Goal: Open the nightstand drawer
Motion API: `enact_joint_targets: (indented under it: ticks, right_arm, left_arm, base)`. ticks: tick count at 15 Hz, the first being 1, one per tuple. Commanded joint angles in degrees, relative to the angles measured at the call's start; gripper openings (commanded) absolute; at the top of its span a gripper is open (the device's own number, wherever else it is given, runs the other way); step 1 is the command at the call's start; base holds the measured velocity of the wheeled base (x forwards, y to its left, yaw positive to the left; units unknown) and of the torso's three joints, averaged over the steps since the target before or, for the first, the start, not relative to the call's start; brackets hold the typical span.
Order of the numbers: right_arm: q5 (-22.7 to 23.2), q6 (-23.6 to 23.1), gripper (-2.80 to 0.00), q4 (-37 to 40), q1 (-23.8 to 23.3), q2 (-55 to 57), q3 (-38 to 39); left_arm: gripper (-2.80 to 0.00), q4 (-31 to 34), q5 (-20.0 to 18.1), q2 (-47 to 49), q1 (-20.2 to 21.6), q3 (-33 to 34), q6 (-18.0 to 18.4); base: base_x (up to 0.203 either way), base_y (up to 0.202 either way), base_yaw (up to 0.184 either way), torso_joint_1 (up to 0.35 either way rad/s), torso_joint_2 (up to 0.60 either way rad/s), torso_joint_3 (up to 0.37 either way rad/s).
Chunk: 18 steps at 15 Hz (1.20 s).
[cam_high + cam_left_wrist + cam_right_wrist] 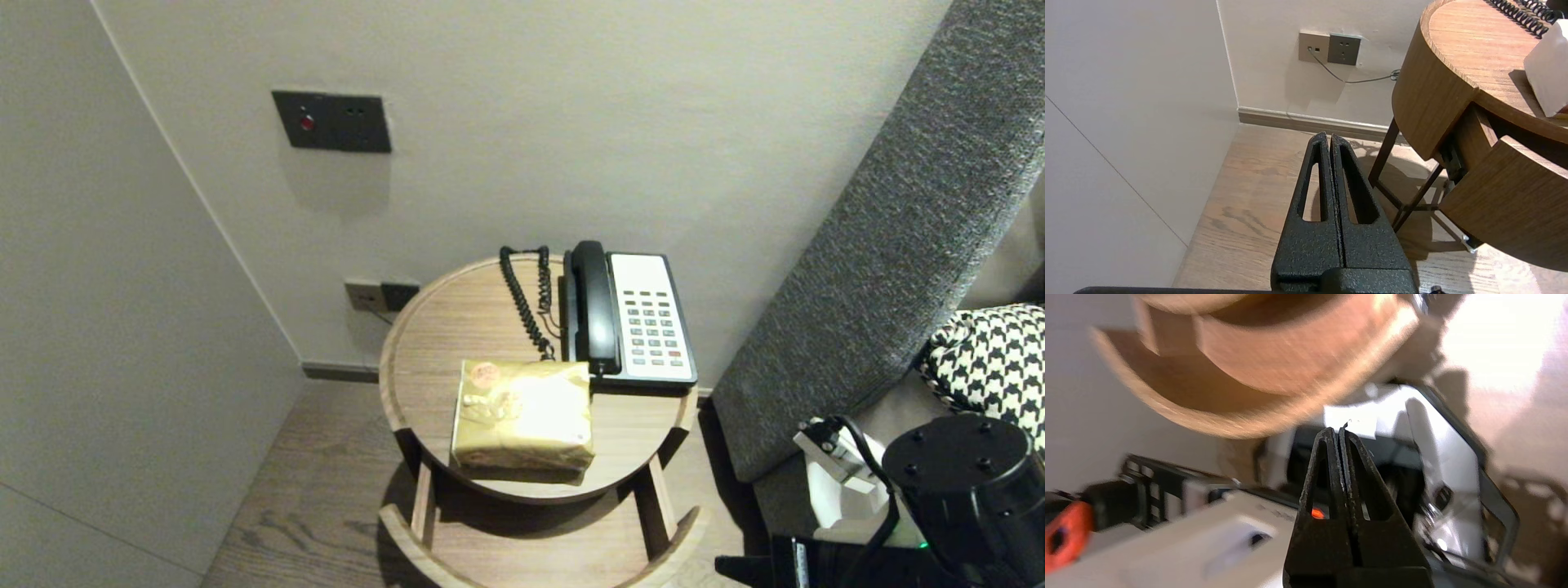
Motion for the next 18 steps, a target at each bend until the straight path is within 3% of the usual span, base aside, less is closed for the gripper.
enact_joint_targets:
  ticks: [1,4,8,12,18]
  right_arm:
    - [0.1,0.2,-2.80,-0.2,0.0,1.1,-2.1]
    - [-0.1,-0.4,-2.80,-0.2,0.2,6.5,-5.3]
    - [0.2,-5.8,-2.80,0.3,0.6,12.2,-8.0]
    - [0.2,-8.2,-2.80,0.5,1.9,15.1,-9.0]
    - [0.5,-9.2,-2.80,-0.2,3.0,20.9,-9.5]
  left_arm:
    - [-2.80,0.0,0.0,-0.1,0.0,0.0,0.0]
    - [-2.80,0.0,0.0,-0.1,0.0,0.0,0.0]
    - [-2.80,0.0,0.0,-0.2,0.0,0.0,0.0]
    - [-2.80,0.0,0.0,-0.1,0.0,0.0,0.0]
    - [-2.80,0.0,0.0,-0.1,0.0,0.0,0.0]
  base:
    - [0.000,0.000,0.000,0.000,0.00,0.000]
    - [0.000,0.000,0.000,0.000,0.00,0.000]
    - [0.000,0.000,0.000,0.000,0.00,0.000]
    - [0.000,0.000,0.000,0.000,0.00,0.000]
    - [0.000,0.000,0.000,0.000,0.00,0.000]
